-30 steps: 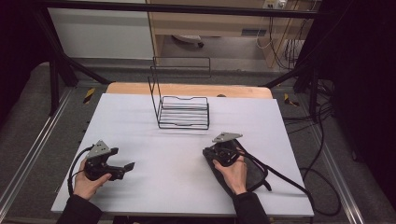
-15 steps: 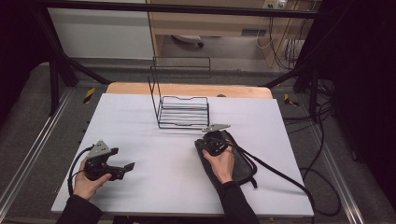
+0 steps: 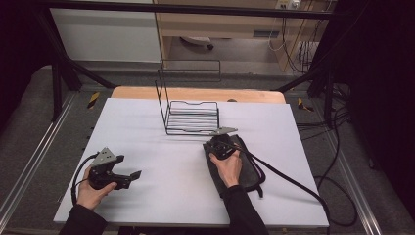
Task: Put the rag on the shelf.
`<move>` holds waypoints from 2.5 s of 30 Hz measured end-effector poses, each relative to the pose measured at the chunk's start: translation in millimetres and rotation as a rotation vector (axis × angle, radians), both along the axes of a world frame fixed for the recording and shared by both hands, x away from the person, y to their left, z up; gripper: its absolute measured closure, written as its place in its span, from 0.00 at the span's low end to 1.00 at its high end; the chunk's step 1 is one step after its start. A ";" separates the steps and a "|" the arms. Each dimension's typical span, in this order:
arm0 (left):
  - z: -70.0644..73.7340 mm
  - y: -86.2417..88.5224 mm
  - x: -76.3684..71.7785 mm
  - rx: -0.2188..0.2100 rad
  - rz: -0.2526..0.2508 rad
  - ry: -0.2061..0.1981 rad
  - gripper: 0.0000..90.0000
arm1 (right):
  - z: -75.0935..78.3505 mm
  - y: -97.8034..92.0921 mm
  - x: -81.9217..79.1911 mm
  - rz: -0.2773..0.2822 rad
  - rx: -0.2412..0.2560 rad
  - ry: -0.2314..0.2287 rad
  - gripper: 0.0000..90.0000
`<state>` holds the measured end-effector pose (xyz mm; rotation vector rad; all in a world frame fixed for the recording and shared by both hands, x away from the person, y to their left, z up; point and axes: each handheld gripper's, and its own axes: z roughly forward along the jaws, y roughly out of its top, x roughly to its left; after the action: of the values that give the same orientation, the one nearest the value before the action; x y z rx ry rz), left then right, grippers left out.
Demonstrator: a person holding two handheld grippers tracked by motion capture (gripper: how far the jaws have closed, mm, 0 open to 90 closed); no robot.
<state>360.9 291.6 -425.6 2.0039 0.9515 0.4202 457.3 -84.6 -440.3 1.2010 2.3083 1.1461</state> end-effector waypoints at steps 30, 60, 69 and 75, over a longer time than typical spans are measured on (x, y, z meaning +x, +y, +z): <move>0.1 -3.8 -1.5 0.003 -0.004 0.004 0.08 | 2.0 -52.3 -122.2 0.138 -0.058 0.062 0.60; 1.5 -3.2 -1.6 0.001 -0.004 -0.001 0.09 | 6.1 -60.7 -118.7 0.142 -0.072 0.026 0.93; 1.3 -3.0 -1.3 0.004 -0.003 -0.001 0.09 | 10.2 -31.1 -117.0 0.185 0.010 0.046 0.93; 1.8 -3.1 -1.8 0.001 -0.001 -0.003 0.09 | 11.6 -5.4 -117.3 0.235 0.052 0.051 0.93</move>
<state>359.1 288.4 -423.8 2.0038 0.9481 0.4228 339.9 -90.0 -428.7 1.0071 2.5254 1.2740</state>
